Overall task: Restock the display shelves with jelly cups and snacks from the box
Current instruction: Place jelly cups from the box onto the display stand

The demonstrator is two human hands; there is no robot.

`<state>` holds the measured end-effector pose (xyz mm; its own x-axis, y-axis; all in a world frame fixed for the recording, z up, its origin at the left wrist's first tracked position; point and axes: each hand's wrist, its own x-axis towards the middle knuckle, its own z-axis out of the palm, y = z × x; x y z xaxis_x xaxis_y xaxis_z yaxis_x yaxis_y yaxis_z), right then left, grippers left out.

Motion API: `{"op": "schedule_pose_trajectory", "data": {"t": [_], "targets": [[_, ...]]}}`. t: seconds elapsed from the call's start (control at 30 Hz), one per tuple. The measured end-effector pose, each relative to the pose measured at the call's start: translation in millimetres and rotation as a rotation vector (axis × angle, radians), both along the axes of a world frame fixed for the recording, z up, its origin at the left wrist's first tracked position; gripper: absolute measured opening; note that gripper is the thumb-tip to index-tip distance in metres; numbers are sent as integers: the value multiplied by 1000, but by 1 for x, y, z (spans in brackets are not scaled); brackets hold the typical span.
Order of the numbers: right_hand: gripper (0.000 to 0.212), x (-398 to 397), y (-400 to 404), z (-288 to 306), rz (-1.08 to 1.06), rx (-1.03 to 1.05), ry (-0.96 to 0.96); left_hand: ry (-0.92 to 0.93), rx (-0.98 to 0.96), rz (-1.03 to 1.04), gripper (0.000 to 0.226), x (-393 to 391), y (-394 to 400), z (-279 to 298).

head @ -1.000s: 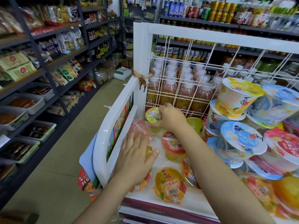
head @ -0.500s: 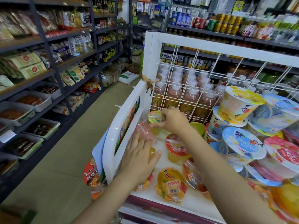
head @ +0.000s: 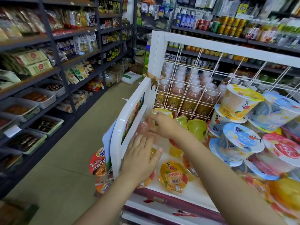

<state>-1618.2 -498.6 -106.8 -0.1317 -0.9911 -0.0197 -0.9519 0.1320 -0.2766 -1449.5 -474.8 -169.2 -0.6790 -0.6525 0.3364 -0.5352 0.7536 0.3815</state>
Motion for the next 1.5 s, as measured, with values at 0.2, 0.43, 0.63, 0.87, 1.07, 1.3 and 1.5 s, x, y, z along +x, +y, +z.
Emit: {"op": "schedule_pose_trajectory", "data": {"t": [0.2, 0.43, 0.63, 0.87, 1.07, 1.3, 1.5], "targets": [[39, -10, 26, -11, -15, -59, -51, 31, 122, 16, 72, 4, 1, -1], [53, -6, 35, -14, -51, -69, -77, -6, 127, 27, 73, 3, 2, 1], [62, -8, 39, -15, -134, -179, -149, -36, 131, 14, 78, 2, 0, 2], [61, -22, 50, -19, -186, -260, -155, -34, 115, 13, 77, 3, 0, 0], [61, -25, 54, -14, -175, -250, -38, -11, 107, 26, 73, 2, 1, 1], [61, -14, 50, -14, -165, -271, -53, -20, 123, 30, 77, 2, 1, 1], [67, -15, 49, -21, -157, -325, -164, -10, 193, 49, 79, 2, 2, 3]]}}
